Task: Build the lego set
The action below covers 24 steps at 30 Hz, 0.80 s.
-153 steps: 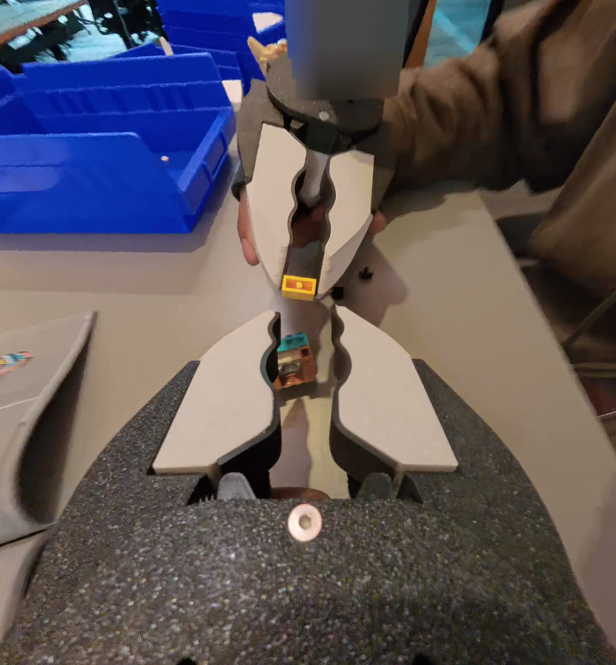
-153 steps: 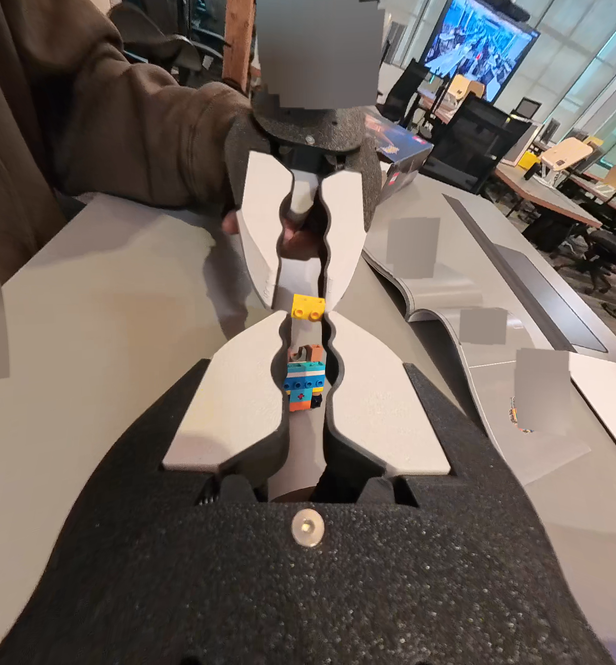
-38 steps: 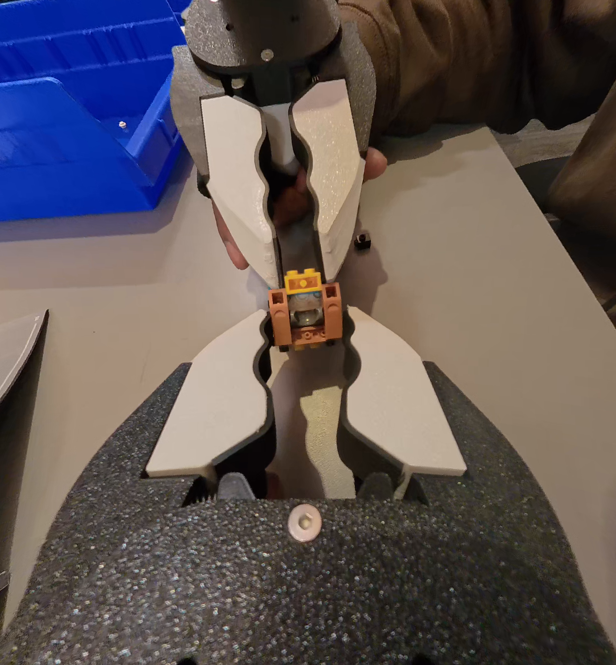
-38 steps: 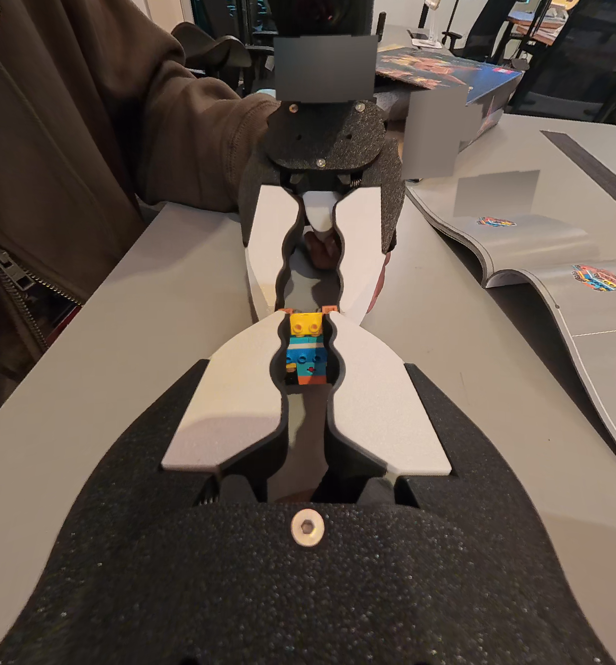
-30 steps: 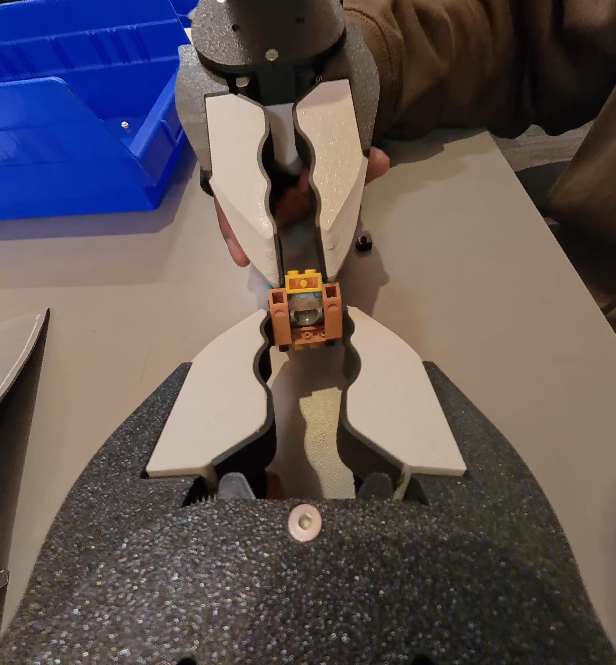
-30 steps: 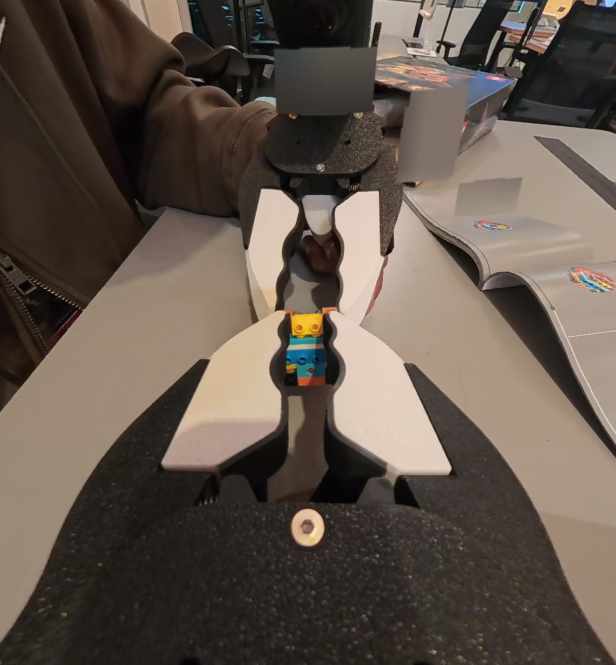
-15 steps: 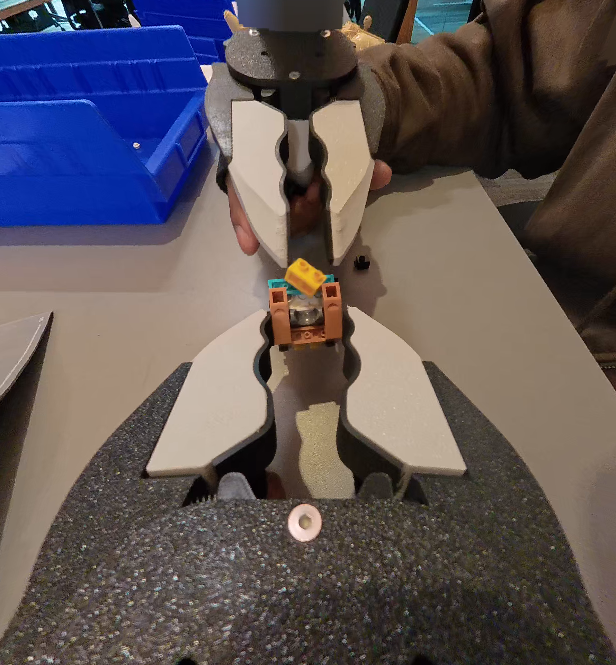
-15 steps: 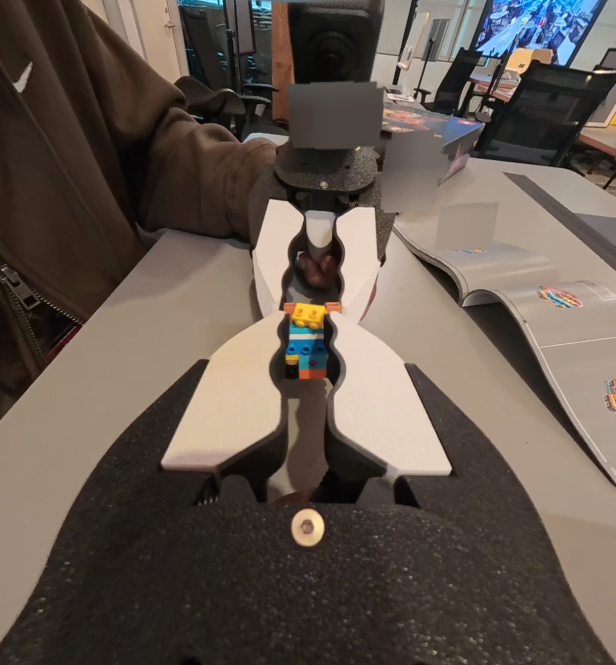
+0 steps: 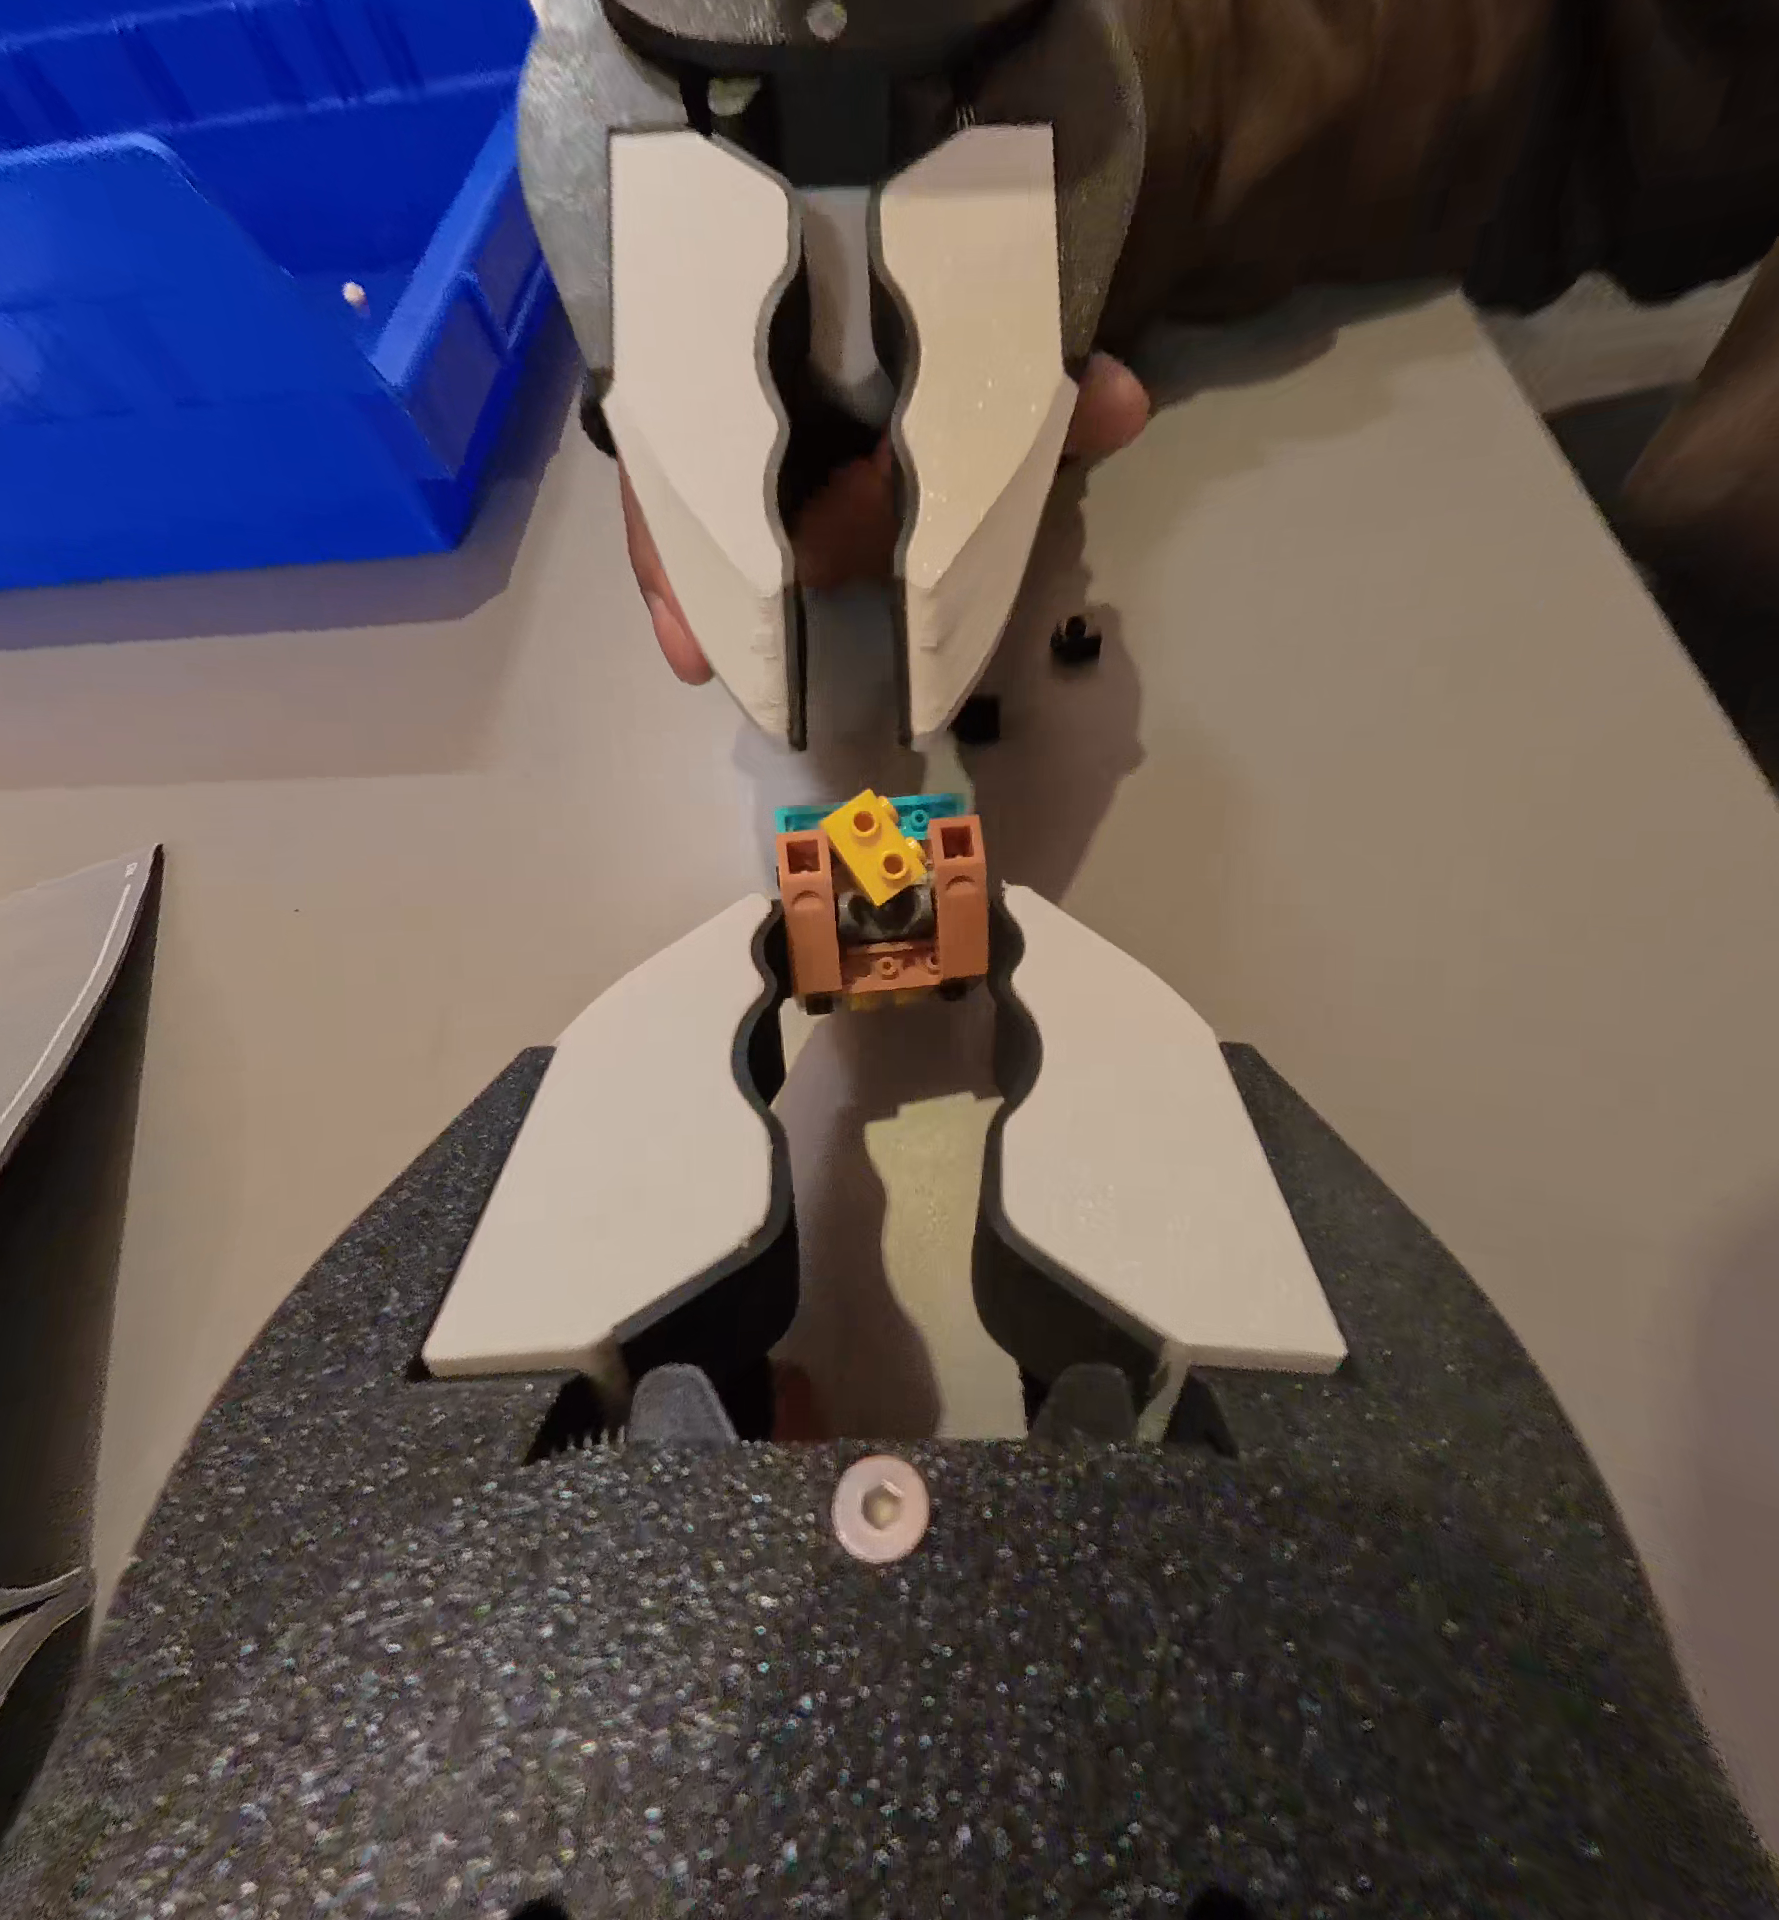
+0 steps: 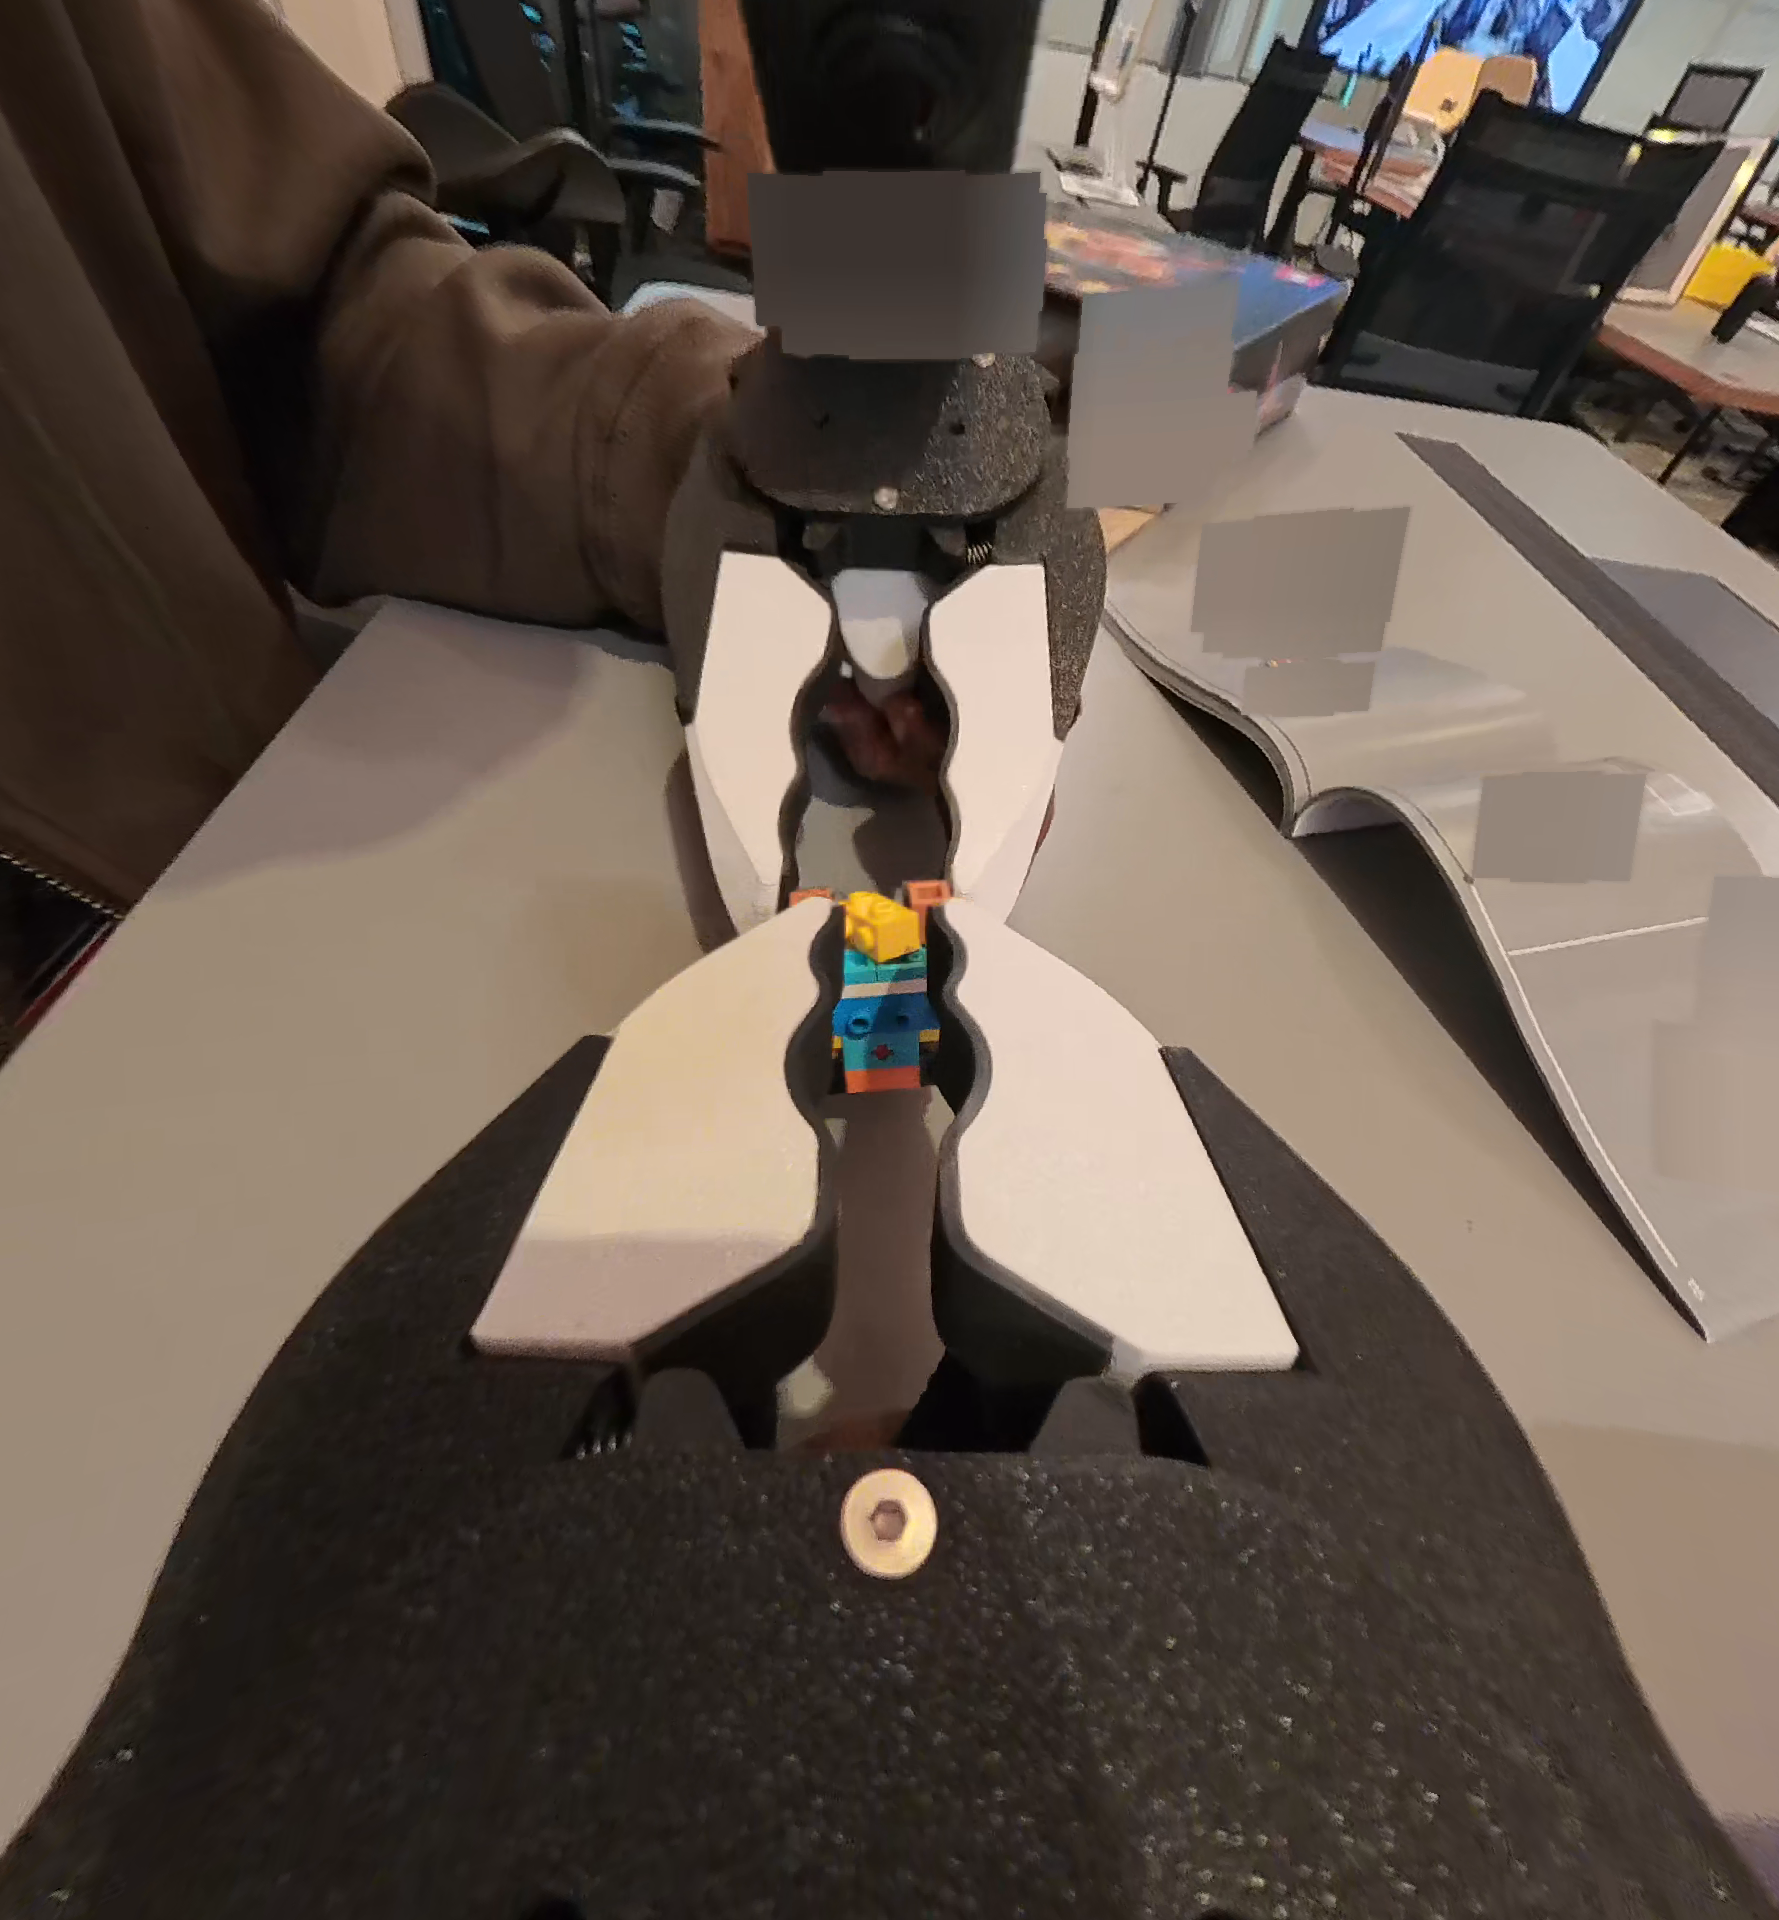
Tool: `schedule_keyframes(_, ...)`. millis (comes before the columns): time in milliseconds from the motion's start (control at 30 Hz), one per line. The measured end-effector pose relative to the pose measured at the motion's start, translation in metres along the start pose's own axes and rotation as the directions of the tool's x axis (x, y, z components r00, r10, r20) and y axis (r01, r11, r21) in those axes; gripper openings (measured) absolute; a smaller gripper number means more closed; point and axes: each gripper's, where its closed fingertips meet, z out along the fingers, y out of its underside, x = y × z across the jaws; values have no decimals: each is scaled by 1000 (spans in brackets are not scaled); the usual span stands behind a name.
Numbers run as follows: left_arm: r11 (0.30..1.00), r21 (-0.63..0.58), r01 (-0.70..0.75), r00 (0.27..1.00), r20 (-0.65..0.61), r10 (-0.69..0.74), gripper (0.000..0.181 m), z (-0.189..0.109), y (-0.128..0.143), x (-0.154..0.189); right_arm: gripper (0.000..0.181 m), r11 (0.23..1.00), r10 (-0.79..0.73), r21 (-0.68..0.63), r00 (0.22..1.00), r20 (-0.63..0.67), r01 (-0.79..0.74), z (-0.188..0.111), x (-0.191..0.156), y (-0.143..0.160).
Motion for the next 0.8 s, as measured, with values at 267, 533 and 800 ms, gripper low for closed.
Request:
schedule_keyframes(267, 996, -86, -10, 1000, -14, 9, 37, 2, 13, 2, 12, 994, -60, -87, 998, -2, 59, 11, -6, 11)
schedule_keyframes(533, 992, -128, -13, 1000, -13, 12, 37, 5, 18, 2, 8, 984, -93, -156, 995, -21, 89, 17, -5, 19)
schedule_keyframes(800, 993, -120, 9, 1000, -2, -10, 38, 0, 20, -2, 0, 980, -90, -183, 995, -44, 81, 17, 0, 23)
